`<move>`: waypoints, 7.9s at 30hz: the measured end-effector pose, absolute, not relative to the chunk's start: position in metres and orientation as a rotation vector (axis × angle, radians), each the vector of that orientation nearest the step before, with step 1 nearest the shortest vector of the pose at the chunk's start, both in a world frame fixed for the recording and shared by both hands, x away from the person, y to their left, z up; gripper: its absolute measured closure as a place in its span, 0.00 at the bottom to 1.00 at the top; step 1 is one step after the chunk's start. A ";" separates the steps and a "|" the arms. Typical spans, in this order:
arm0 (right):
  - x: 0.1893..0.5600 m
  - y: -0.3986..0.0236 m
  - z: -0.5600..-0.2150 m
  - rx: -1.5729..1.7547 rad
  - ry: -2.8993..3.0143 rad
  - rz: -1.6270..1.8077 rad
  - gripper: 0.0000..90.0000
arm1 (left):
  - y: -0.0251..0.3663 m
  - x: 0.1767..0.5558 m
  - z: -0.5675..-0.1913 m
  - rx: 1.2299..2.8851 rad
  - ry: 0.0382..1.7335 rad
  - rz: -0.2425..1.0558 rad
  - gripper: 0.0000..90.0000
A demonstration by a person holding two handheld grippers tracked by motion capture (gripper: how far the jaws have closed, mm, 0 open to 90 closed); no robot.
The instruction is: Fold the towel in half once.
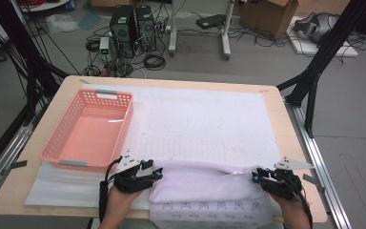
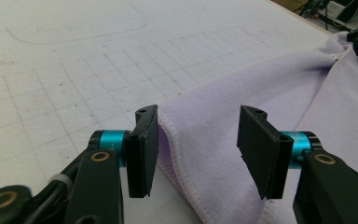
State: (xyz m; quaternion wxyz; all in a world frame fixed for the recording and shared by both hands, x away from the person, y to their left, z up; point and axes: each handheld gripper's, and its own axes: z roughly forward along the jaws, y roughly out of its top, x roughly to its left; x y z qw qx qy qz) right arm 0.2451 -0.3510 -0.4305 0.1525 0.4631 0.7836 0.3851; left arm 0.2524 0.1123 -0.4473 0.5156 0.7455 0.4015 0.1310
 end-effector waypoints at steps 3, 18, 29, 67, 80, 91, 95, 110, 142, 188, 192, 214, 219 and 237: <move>0.268 -0.358 -0.437 1.435 2.200 1.106 0.69 | 0.110 0.254 -0.450 1.792 0.984 0.319 0.50; 0.259 -0.374 -0.435 1.455 2.162 1.128 0.52 | 0.115 0.265 -0.452 1.808 1.099 0.237 0.42; 0.247 -0.367 -0.445 1.432 2.239 1.091 0.48 | 0.105 0.260 -0.454 1.878 1.061 0.186 0.36; 0.321 -0.365 -0.408 1.342 2.092 1.221 0.93 | 0.093 0.370 -0.399 1.787 1.099 0.402 0.95; 0.365 -0.362 -0.405 1.386 2.035 1.167 0.94 | 0.094 0.400 -0.409 1.738 1.150 0.416 0.95; 0.369 -0.366 -0.417 1.508 2.033 1.168 0.66 | 0.096 0.391 -0.426 1.811 1.159 0.341 0.58; 0.361 -0.369 -0.412 1.502 2.044 1.182 0.65 | 0.090 0.385 -0.426 1.867 1.118 0.311 0.56; 0.343 -0.364 -0.427 1.447 2.185 1.148 0.97 | 0.081 0.353 -0.437 1.946 1.051 0.346 0.93; 0.248 -0.356 -0.427 1.336 2.151 1.231 0.52 | 0.101 0.261 -0.451 1.924 0.894 0.254 0.71; 0.170 -0.374 -0.417 1.292 2.174 1.272 0.70 | 0.123 0.233 -0.424 1.786 0.855 0.296 0.48; 0.199 -0.369 -0.424 1.301 2.170 1.205 0.74 | 0.119 0.272 -0.430 1.795 0.918 0.319 0.54; 0.236 -0.361 -0.433 1.301 2.182 1.233 0.72 | 0.092 0.353 -0.452 1.904 1.205 0.484 0.71; 0.247 -0.365 -0.433 1.379 2.118 1.200 0.61 | 0.087 0.348 -0.452 1.943 1.140 0.434 0.48; 0.297 -0.347 -0.444 1.440 2.234 1.092 0.96 | 0.084 0.340 -0.450 1.889 1.145 0.375 0.95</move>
